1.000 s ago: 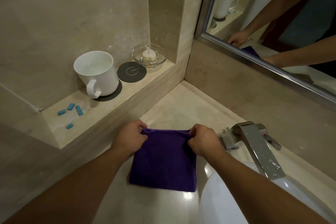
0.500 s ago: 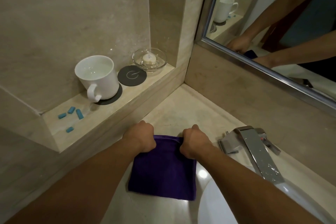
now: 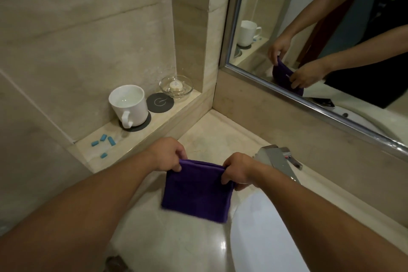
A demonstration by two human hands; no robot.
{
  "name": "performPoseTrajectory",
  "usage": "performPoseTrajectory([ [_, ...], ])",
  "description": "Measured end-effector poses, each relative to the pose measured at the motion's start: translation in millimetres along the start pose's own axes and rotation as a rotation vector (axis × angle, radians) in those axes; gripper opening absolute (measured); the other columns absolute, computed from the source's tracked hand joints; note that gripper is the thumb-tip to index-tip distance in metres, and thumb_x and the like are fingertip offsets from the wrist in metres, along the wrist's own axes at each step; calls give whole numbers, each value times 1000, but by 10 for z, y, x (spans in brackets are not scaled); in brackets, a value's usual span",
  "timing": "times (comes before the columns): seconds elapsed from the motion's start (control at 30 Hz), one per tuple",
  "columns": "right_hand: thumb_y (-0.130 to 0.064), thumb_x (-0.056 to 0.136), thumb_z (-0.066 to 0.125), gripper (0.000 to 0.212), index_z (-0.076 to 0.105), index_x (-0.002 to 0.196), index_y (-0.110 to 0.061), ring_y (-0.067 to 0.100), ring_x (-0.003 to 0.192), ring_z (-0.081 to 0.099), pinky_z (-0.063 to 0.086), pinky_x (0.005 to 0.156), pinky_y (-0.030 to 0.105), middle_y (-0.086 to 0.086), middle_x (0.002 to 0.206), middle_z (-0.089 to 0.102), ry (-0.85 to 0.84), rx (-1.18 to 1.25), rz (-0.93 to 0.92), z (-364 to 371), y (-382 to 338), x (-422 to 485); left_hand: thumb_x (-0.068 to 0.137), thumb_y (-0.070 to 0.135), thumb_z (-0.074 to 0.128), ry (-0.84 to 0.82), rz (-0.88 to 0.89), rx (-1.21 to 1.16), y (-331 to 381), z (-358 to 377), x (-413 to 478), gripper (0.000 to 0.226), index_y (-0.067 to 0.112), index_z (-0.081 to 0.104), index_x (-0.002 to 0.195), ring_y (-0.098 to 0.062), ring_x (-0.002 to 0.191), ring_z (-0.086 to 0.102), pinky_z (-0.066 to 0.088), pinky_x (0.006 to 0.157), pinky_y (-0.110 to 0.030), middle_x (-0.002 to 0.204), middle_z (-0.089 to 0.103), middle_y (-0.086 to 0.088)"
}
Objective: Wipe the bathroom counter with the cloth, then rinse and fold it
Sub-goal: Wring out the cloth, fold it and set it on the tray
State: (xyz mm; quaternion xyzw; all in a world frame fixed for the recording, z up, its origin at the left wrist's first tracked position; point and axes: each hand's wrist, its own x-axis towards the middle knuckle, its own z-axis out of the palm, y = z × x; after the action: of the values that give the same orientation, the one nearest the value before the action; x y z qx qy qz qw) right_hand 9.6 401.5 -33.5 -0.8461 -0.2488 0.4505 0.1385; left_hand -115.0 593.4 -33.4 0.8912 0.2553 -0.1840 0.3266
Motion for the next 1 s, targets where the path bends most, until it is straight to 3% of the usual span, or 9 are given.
performPoseTrajectory([
  [0.17, -13, 84, 68, 21, 63, 104, -15, 15, 78, 58, 49, 59, 23, 2, 94, 62, 23, -72, -20, 75, -76, -472, 75, 0, 77, 16, 82, 7, 193, -172, -457, 26, 22, 73, 88, -10, 79, 66, 54, 72, -26, 86, 71, 6],
  [0.33, -22, 79, 80, 33, 65, 108, -17, 20, 96, 64, 57, 83, 34, 3, 104, 69, 263, -101, -57, 34, -228, -980, 74, 2, 78, 95, 147, 16, 310, -433, -954, 28, 29, 71, 81, -7, 79, 67, 56, 73, -25, 84, 72, 9],
  [0.57, -10, 80, 65, 21, 65, 96, -24, 19, 82, 64, 48, 66, 27, -3, 82, 65, 399, -192, -88, -184, -500, -1889, 76, -1, 75, 166, 275, 25, 764, -828, -1627, 28, 25, 71, 84, -9, 82, 68, 54, 70, -22, 88, 73, 6],
  [0.73, -9, 85, 57, 33, 67, 114, -22, 21, 92, 62, 49, 74, 32, 1, 99, 67, 478, -294, -78, -420, -588, -2679, 82, 2, 71, 177, 397, 110, 1279, -1040, -2068, 29, 25, 70, 100, -10, 86, 68, 55, 74, -26, 91, 72, 7],
  [0.83, -11, 89, 52, 37, 65, 120, -25, 22, 97, 63, 53, 80, 36, 1, 104, 67, 437, -337, -23, -573, -518, -3121, 86, 3, 68, 152, 480, 185, 1650, -1108, -2267, 31, 24, 69, 109, -8, 89, 66, 52, 73, -22, 96, 71, 8],
  [1.0, -6, 95, 46, 38, 60, 128, -19, 21, 87, 67, 59, 71, 32, 8, 104, 68, 446, -283, 93, -782, -257, -3854, 87, 5, 66, 122, 640, 283, 2327, -1115, -2574, 27, 24, 71, 105, -1, 84, 63, 48, 71, -17, 89, 68, 14],
])
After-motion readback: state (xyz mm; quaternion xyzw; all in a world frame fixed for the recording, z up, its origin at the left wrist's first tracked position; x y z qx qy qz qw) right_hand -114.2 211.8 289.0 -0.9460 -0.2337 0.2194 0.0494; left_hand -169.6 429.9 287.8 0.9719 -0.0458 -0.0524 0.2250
